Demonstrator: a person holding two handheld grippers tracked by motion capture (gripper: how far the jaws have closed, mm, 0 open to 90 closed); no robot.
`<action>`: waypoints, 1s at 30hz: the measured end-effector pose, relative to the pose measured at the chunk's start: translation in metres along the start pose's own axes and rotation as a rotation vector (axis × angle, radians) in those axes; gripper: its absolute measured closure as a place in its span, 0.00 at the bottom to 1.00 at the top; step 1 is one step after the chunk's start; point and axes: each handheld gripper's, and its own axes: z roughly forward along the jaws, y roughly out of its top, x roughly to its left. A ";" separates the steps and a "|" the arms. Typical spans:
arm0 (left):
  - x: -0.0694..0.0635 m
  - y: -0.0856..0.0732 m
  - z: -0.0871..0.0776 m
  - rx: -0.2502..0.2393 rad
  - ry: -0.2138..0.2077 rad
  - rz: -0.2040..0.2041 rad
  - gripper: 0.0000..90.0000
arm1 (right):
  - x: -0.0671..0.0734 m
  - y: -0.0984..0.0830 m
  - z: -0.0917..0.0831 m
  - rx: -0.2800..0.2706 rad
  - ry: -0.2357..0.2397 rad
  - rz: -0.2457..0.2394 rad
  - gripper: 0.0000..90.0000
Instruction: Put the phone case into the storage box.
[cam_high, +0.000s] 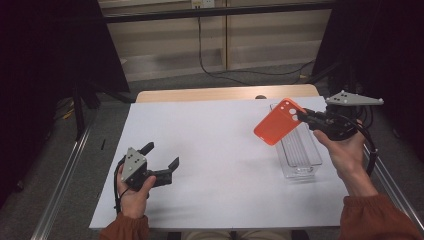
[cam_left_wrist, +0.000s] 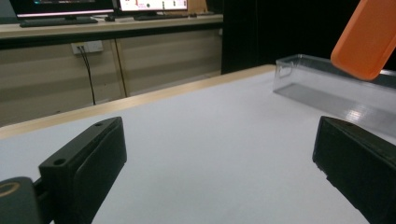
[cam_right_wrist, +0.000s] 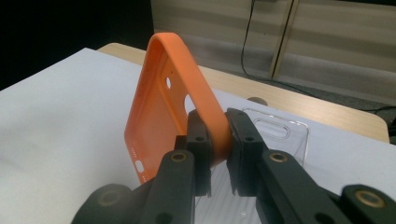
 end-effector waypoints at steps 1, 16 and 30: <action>0.001 0.000 -0.001 -0.001 0.004 0.003 0.03 | -0.001 0.001 -0.001 -0.001 -0.005 -0.007 0.89; 0.007 -0.012 -0.015 0.008 0.036 0.007 0.04 | -0.018 0.016 -0.005 -0.004 -0.054 -0.033 0.89; 0.002 -0.024 -0.026 0.019 0.066 -0.017 0.04 | -0.041 0.022 -0.003 0.001 -0.103 -0.041 0.89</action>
